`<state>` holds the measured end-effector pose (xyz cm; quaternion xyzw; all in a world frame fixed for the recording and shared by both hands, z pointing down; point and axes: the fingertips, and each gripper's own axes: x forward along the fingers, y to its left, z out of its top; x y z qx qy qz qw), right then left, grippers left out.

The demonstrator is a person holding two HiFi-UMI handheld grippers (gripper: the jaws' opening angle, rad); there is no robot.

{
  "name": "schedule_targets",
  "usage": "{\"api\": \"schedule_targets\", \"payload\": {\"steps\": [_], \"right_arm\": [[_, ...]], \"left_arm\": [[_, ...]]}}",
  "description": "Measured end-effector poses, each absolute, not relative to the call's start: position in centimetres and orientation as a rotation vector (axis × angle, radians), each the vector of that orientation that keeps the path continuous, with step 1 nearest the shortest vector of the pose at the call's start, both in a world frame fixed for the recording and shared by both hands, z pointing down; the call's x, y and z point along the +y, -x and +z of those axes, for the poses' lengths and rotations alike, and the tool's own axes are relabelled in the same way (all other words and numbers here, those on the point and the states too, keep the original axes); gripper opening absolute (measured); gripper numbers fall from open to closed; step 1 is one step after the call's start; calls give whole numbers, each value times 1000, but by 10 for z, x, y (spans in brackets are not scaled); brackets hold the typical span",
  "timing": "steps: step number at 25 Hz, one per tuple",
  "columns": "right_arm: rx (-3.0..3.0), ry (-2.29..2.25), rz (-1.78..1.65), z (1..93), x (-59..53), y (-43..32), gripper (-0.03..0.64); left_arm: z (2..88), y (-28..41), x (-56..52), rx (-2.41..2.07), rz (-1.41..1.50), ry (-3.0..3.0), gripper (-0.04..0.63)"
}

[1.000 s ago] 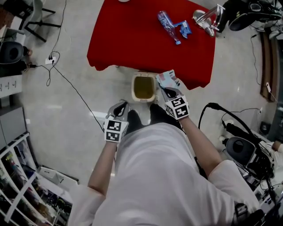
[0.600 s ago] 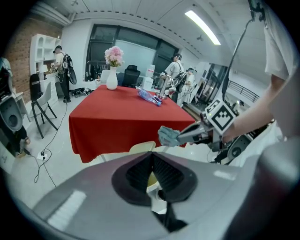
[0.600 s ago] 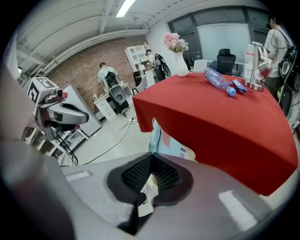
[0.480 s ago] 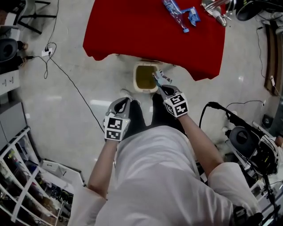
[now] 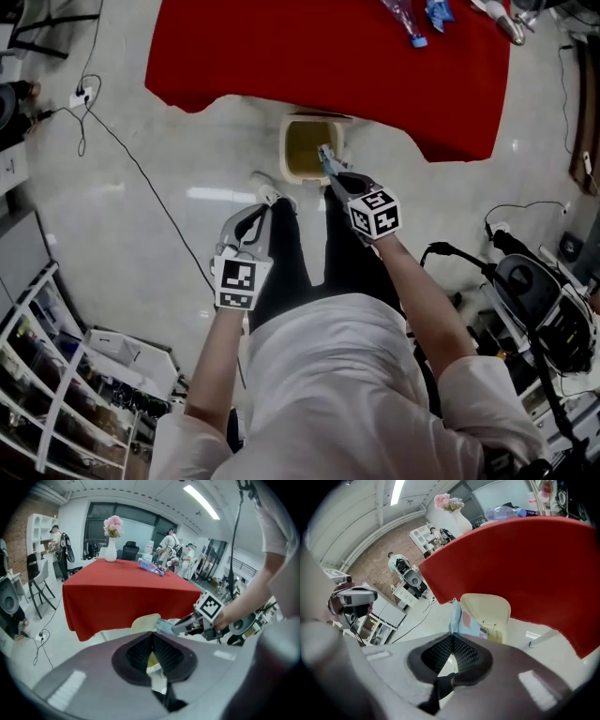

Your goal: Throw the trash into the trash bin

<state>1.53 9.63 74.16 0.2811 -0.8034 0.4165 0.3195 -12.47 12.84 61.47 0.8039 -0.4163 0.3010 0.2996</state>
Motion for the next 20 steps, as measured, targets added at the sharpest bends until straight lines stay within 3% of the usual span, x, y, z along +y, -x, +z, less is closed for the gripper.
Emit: {"api": "schedule_targets", "payload": {"steps": [12,15,20], "right_arm": [[-2044,-739,1236,842,97,-4,5],[-2004,-745,1244,863,97,-6,103],[-2000,-751,1206,865,92,-6,124]], "left_arm": [[667,124,122,-1088,777,-2108,5],[678,126,124,-1083,780,-2097,5],[687,134,126,-1091,769,-2063,5]]}}
